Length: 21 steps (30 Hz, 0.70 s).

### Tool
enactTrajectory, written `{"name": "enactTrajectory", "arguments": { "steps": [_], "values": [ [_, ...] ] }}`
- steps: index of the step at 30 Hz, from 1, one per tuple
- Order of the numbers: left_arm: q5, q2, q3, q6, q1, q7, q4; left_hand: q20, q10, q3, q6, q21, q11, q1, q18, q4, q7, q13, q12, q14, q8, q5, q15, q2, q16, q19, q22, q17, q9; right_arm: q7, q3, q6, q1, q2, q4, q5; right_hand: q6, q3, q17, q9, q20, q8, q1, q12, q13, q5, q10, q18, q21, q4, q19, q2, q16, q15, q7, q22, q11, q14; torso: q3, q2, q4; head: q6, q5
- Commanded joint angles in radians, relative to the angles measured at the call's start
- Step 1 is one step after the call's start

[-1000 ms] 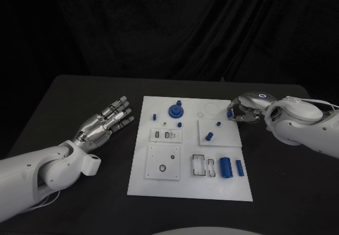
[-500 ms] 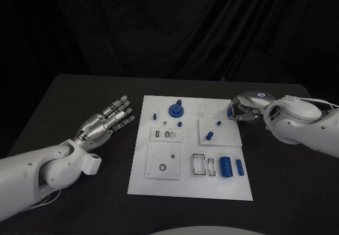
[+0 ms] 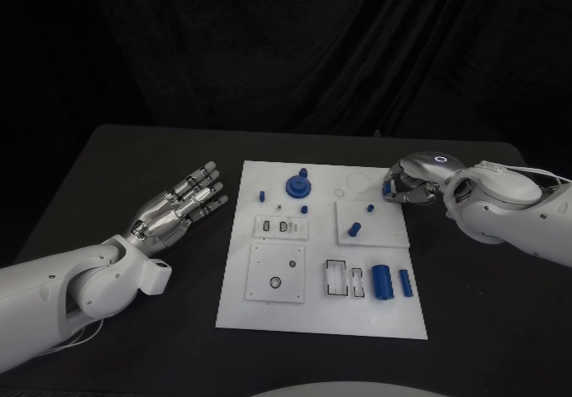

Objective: Assemble the parts on the task board

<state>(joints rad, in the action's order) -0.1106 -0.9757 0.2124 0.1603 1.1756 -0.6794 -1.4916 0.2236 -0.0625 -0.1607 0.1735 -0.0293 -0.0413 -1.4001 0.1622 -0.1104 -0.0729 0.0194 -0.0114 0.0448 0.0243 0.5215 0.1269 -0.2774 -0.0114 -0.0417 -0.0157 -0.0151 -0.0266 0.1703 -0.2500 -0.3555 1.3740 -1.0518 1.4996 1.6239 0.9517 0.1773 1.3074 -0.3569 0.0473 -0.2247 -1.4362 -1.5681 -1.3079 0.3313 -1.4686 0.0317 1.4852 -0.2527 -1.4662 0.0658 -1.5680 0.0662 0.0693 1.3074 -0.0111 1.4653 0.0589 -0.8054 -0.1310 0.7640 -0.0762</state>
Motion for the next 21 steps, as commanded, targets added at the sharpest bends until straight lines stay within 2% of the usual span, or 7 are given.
{"name": "enactTrajectory", "arguments": {
  "steps": [1,4,7,13,17,21],
  "values": [
    [0.000,-0.001,-0.001,0.012,-0.002,-0.100,-0.002,0.007,0.000,0.008,-0.004,-0.005,-0.009,0.004,0.010,0.001,0.005,0.001,-0.004,0.002,0.002,0.003,0.006,-0.005,-0.005,0.002,-0.001,-0.001,0.001,0.000,0.001,-0.087,-0.002,-0.004,0.012,0.004,0.017,0.005,0.263,-0.022,-0.010,-0.015,-0.008,-0.003,-0.263,0.003,-0.102,-0.006,-0.006,0.007,-0.051,-0.021,-0.003,0.010,-0.002,0.223,-0.008,0.105,0.0002,0.000,-0.0003,0.000,-0.001],
    [0.000,-0.002,-0.001,0.012,-0.002,-0.100,-0.002,0.007,0.000,0.008,-0.004,-0.005,-0.009,0.004,0.010,0.001,0.005,0.001,-0.004,0.002,0.002,0.003,0.006,-0.005,-0.005,0.002,-0.001,-0.001,0.001,0.001,0.001,-0.113,0.001,-0.011,0.032,0.004,0.018,0.006,0.263,-0.031,-0.011,-0.018,-0.012,-0.003,-0.263,0.012,-0.102,-0.006,-0.005,0.012,-0.052,-0.022,-0.003,0.011,-0.002,0.223,-0.009,0.105,0.0002,0.000,-0.0007,0.001,0.000],
    [0.000,-0.002,-0.001,0.011,-0.002,-0.099,-0.002,0.007,0.000,0.008,-0.004,-0.005,-0.009,0.004,0.010,0.001,0.005,0.001,-0.004,0.002,0.002,0.003,0.006,-0.005,-0.005,0.002,-0.001,-0.001,0.001,0.004,0.002,-0.136,0.015,-0.019,0.071,0.004,0.016,0.006,0.263,-0.039,-0.011,-0.020,-0.015,-0.003,-0.263,0.021,-0.102,-0.006,-0.006,0.016,-0.052,-0.021,-0.003,0.011,-0.001,0.223,-0.008,0.105,0.0002,0.000,0.0016,0.001,0.004],
    [0.001,0.000,-0.001,0.010,-0.002,-0.097,-0.002,0.007,0.000,0.008,-0.004,-0.005,-0.009,0.004,0.010,0.001,0.005,0.001,-0.004,0.002,0.002,0.003,0.006,-0.005,-0.005,0.002,-0.001,-0.001,0.001,0.006,0.002,-0.163,0.047,-0.014,0.177,0.004,0.010,0.008,0.263,-0.059,-0.010,-0.022,-0.019,-0.003,-0.263,0.053,-0.102,-0.006,-0.006,0.025,-0.053,-0.016,-0.003,0.008,0.005,0.224,-0.004,0.105,0.0006,0.000,0.0034,0.002,0.002],
    [0.001,0.004,-0.001,0.011,-0.002,-0.095,-0.001,0.007,0.000,0.008,-0.004,-0.005,-0.009,0.004,0.010,0.001,0.005,0.001,-0.004,0.002,0.002,0.003,0.006,-0.005,-0.005,0.002,-0.001,-0.001,0.001,0.018,0.002,-0.160,0.051,0.018,0.220,0.004,0.010,0.009,0.263,-0.067,-0.010,-0.023,-0.019,-0.003,-0.263,0.065,-0.102,-0.008,0.000,0.028,-0.057,-0.016,-0.003,0.008,0.004,0.227,-0.004,0.105,0.0011,0.000,0.0011,0.004,-0.007],
    [0.001,0.007,-0.001,0.011,-0.002,-0.094,-0.003,0.007,0.000,0.008,-0.004,-0.005,-0.009,0.004,0.010,0.001,0.005,0.001,-0.004,0.002,0.002,0.003,0.006,-0.005,-0.005,0.002,-0.001,-0.001,0.001,0.038,0.002,-0.135,0.035,0.073,0.233,0.007,0.009,0.010,0.263,-0.070,-0.010,-0.024,-0.021,-0.003,-0.263,0.069,-0.102,-0.007,-0.005,0.032,-0.054,-0.015,-0.003,0.008,0.005,0.225,-0.003,0.105,0.0009,0.001,-0.0006,0.005,-0.003]
  ]
}}
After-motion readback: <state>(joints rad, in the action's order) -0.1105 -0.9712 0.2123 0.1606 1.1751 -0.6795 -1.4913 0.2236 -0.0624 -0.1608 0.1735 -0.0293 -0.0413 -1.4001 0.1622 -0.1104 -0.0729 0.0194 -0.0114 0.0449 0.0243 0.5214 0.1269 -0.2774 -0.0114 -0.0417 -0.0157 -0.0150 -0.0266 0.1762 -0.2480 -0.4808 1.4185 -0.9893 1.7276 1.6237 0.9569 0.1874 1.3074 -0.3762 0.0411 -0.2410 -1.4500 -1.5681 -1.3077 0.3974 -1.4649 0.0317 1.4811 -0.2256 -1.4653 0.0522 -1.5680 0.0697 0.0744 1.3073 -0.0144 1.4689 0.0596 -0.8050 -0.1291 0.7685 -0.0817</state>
